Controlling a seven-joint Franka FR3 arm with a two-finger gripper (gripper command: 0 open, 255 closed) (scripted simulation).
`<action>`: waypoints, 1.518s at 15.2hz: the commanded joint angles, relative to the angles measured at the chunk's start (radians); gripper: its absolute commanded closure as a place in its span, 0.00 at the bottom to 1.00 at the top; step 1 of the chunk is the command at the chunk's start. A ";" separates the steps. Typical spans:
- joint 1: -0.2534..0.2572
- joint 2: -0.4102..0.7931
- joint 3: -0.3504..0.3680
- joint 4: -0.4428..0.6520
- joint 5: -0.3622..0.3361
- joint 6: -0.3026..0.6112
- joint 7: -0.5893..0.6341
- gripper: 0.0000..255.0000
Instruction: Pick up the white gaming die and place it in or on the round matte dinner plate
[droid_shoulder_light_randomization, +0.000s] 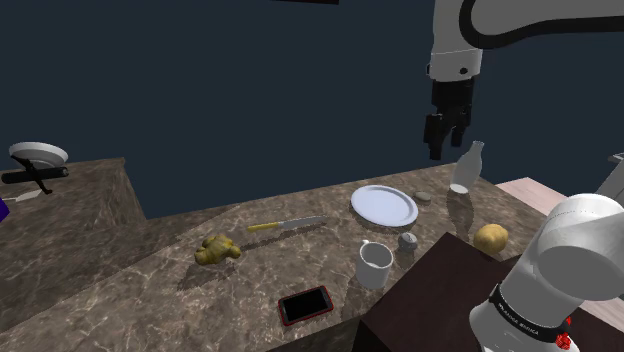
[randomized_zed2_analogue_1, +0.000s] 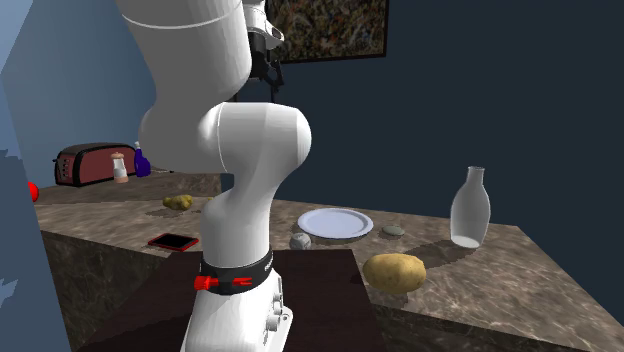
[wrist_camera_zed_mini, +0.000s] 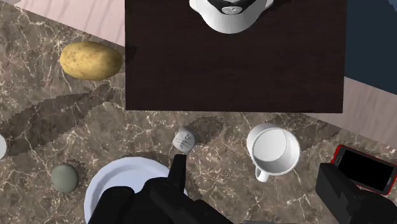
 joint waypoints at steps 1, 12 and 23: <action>0.000 0.000 0.000 0.000 0.000 0.000 0.000 0.00; -0.042 -0.028 -0.097 -0.380 -0.063 0.433 -0.078 0.00; -0.104 0.285 -0.221 -0.579 -0.141 1.024 -0.166 0.00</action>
